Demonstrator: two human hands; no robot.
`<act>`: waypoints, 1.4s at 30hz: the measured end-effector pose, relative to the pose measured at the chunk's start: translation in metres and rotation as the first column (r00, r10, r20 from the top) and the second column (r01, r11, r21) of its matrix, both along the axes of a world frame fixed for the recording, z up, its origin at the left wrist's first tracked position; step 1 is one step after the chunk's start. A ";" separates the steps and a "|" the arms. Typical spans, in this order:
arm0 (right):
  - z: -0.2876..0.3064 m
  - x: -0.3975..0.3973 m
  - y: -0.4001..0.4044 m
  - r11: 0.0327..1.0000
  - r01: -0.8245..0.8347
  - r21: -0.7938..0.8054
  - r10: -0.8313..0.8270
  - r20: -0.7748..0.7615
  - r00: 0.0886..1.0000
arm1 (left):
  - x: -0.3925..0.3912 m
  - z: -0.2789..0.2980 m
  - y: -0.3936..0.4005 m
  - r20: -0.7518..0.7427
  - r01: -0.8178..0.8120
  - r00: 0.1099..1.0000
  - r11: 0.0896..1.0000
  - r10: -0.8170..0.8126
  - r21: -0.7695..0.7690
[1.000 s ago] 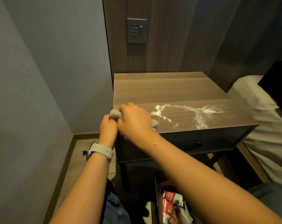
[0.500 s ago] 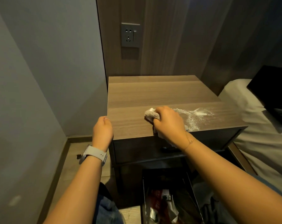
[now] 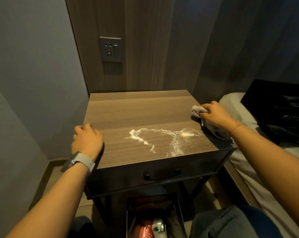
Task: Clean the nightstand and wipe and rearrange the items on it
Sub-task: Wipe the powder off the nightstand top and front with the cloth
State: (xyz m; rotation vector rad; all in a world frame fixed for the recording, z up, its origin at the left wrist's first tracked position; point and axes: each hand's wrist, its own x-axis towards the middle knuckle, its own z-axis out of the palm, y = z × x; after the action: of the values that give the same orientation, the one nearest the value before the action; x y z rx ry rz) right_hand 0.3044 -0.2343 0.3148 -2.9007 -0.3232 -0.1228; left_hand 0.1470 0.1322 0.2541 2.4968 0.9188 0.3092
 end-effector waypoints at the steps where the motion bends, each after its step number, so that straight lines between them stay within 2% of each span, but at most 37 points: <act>1: -0.010 0.009 -0.008 0.999 0.028 -0.026 -0.029 -0.049 0.998 | 0.002 -0.001 0.000 -0.009 -0.012 1.000 1.000 0.012 0.009; 3: -0.029 0.015 -0.012 0.997 0.064 -0.031 -0.066 -0.040 0.997 | 0.006 -0.001 -0.001 -0.036 -0.022 0.999 0.999 0.023 0.046; 5: -0.040 0.006 -0.002 0.998 0.063 -0.007 -0.063 0.058 0.996 | 0.008 -0.001 -0.002 -0.059 -0.017 0.998 0.996 0.022 0.084; 8: -0.047 -0.026 0.024 0.998 -0.046 0.052 0.039 0.123 0.992 | 0.010 -0.002 -0.003 -0.082 -0.023 0.996 0.993 0.033 0.113; 12: -0.045 -0.065 0.060 0.950 -0.255 0.181 0.250 0.055 0.967 | 0.006 0.001 -0.006 -0.073 -0.021 0.997 0.994 0.029 0.103; 14: -0.032 -0.065 0.055 0.916 -0.269 0.296 0.284 -0.009 0.959 | 0.003 0.003 -0.008 -0.063 -0.013 0.998 0.996 0.019 0.089; 16: -0.018 -0.053 0.035 0.913 -0.200 0.357 0.204 0.027 0.979 | 0.002 0.002 -0.008 -0.035 0.025 0.999 0.992 -0.021 0.123; 18: -0.013 -0.035 0.003 0.941 -0.069 0.332 0.039 0.095 0.995 | 0.002 0.001 -0.008 -0.008 0.089 0.996 0.981 -0.089 0.174; 21: -0.032 -0.026 -0.033 0.972 0.122 0.199 -0.141 0.084 0.986 | 0.003 -0.001 -0.008 0.018 0.175 0.983 0.958 -0.184 0.228; 24: -0.053 -0.042 -0.025 0.959 0.272 0.079 -0.282 0.181 0.942 | 0.006 -0.002 -0.009 0.023 0.218 0.973 0.940 -0.232 0.263; 26: -0.054 -0.065 0.003 0.967 0.248 0.063 -0.256 0.214 0.943 | 0.007 -0.001 -0.010 0.019 0.213 0.974 0.945 -0.225 0.250; 29: -0.054 -0.100 0.048 0.987 0.122 0.101 -0.140 0.186 0.972 | 0.007 0.000 -0.011 0.010 0.214 0.975 0.944 -0.223 0.251; 31: -0.052 -0.114 0.068 0.986 0.035 0.161 -0.059 0.149 0.987 | 0.005 0.001 -0.010 -0.001 0.219 0.974 0.944 -0.226 0.247; 32: -0.049 -0.115 0.071 0.969 -0.007 0.246 -0.019 0.102 0.995 | 0.005 0.001 -0.010 -0.004 0.225 0.973 0.943 -0.231 0.243; 34: -0.034 -0.109 0.066 0.868 -0.022 0.497 0.053 -0.049 0.997 | 0.004 0.001 -0.009 -0.004 0.238 0.970 0.942 -0.244 0.238; 36: -0.017 -0.088 0.048 0.808 -0.015 0.590 0.037 -0.025 0.999 | 0.005 0.000 -0.008 -0.004 0.241 0.969 0.942 -0.247 0.233; 39: -0.004 -0.033 0.014 0.866 0.004 0.500 -0.056 0.088 0.995 | 0.008 -0.005 -0.004 0.021 0.256 0.963 0.937 -0.269 0.237; 42: -0.018 0.030 -0.012 0.946 0.118 0.302 -0.138 0.046 0.989 | 0.011 -0.008 -0.001 0.069 0.278 0.953 0.941 -0.296 0.194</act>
State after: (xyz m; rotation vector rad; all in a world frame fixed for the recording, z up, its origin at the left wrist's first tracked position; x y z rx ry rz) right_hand 0.3344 -0.2463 0.2970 -2.6181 -0.1139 -0.2657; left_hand 0.1583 0.1311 0.2461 2.7108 0.4947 0.4301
